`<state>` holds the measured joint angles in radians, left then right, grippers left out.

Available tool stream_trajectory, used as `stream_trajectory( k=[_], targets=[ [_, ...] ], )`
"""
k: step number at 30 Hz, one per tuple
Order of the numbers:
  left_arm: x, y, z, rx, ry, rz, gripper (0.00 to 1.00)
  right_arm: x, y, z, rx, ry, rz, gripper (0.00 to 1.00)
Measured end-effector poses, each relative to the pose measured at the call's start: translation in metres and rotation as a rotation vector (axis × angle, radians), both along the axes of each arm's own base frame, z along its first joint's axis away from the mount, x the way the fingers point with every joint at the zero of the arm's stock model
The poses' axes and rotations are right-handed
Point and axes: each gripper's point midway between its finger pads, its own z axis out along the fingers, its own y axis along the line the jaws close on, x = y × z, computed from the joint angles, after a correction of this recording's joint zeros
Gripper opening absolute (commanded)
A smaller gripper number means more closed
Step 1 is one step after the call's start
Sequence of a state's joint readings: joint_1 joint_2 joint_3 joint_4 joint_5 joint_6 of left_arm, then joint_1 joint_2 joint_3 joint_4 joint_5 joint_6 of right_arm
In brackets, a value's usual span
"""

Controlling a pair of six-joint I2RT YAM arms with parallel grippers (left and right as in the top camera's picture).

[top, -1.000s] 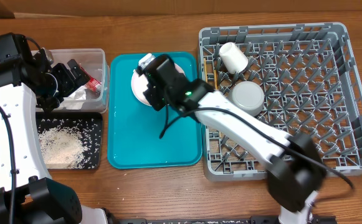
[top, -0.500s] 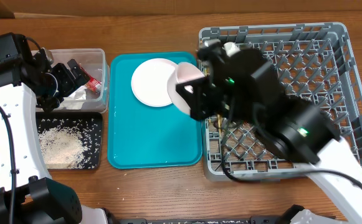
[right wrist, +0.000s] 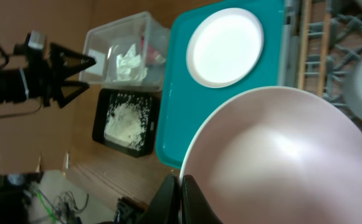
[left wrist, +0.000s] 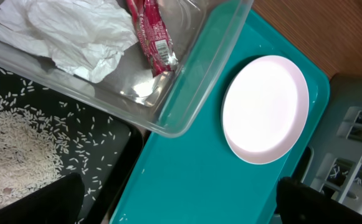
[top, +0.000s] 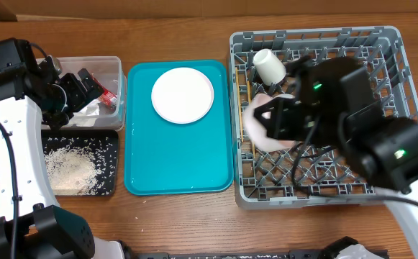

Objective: Sort waste into correct bins and load items into the dishwasher
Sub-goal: 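Lift the pink plate and carry it into the dish rack, then release the pink plate in the rack and raise the right gripper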

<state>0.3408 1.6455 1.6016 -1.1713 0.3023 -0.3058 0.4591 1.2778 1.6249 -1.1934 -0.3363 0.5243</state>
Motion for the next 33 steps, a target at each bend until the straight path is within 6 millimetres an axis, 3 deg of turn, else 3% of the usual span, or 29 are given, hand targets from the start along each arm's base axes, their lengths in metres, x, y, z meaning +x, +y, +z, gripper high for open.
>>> stream_trajectory(
  k=[6, 10, 13, 16, 27, 33],
  targets=[
    [0.0, 0.0, 0.0, 0.0, 0.0, 0.0, 1.0, 0.005, -0.063, -0.004, 0.091, 0.087, -0.034, 0.04],
    [0.0, 0.0, 0.0, 0.0, 0.0, 0.0, 1.0, 0.008, -0.087, 0.005, 0.183, 0.056, -0.025, 0.04],
    [0.0, 0.0, 0.0, 0.0, 0.0, 0.0, 1.0, 0.005, -0.089, 0.004, 0.262, 0.039, 0.022, 0.04],
    [0.0, 0.0, 0.0, 0.0, 0.0, 0.0, 1.0, 0.005, -0.086, -0.009, 0.347, 0.042, 0.076, 0.04],
    [0.0, 0.0, 0.0, 0.0, 0.0, 0.001, 1.0, -0.01, -0.068, -0.1, 0.598, 0.169, 0.165, 0.04],
    [0.0, 0.0, 0.0, 0.0, 0.0, 0.0, 1.0, -0.013, -0.068, -0.131, 0.623, 0.183, 0.155, 0.04]
  ],
)
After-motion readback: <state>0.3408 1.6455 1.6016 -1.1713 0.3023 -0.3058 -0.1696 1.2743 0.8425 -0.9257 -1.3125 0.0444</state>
